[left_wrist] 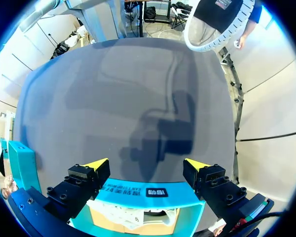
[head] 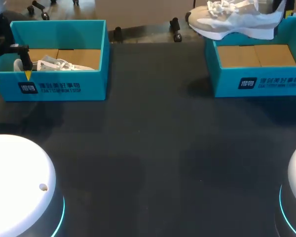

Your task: Take the shoe out of the shoebox, open the shoe tongue, remove and reinsert the insole, then place the shoe into the shoebox

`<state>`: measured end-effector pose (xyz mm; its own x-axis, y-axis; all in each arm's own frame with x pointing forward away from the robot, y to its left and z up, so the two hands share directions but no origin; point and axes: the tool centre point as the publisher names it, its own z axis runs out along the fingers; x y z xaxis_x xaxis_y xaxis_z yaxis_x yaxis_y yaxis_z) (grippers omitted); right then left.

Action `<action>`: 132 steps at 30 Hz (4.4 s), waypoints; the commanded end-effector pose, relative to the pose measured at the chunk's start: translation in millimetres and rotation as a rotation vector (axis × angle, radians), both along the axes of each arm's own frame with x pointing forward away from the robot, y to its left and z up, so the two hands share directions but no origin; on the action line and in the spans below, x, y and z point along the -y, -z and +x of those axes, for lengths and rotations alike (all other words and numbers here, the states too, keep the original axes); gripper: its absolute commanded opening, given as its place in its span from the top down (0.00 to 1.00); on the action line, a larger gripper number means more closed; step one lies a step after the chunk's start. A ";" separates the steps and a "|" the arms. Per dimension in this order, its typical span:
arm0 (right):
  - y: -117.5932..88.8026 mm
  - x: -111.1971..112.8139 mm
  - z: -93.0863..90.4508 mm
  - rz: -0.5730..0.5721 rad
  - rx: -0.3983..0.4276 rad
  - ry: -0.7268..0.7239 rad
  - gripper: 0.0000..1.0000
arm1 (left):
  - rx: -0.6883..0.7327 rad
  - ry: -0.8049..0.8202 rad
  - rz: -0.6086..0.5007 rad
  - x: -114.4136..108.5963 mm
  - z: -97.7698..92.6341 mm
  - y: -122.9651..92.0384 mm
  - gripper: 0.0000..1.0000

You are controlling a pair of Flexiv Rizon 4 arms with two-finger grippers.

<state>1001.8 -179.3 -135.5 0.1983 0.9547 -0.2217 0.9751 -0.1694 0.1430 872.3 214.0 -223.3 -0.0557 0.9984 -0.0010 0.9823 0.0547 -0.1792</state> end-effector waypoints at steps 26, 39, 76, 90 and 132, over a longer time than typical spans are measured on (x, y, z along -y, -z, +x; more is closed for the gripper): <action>-22.5 -128.7 -149.3 -0.088 0.115 -0.060 1.00 | 0.004 0.000 0.003 -0.1 -1.7 -0.1 0.00; -17.8 -192.0 -204.3 -0.047 0.013 -0.016 1.00 | 0.004 0.000 0.003 -0.1 -1.7 -0.1 0.00; -5.6 -241.5 -254.7 -0.016 -0.052 0.099 1.00 | 0.004 0.000 0.003 -0.1 -1.7 -0.1 0.00; 29.6 -240.6 -283.8 -0.036 -0.080 0.026 1.00 | 0.004 0.000 0.003 -0.1 -1.7 -0.1 0.00; 175.2 -249.0 -283.3 -0.156 -0.132 -0.095 1.00 | 0.004 0.000 0.003 -0.1 -1.7 -0.1 0.00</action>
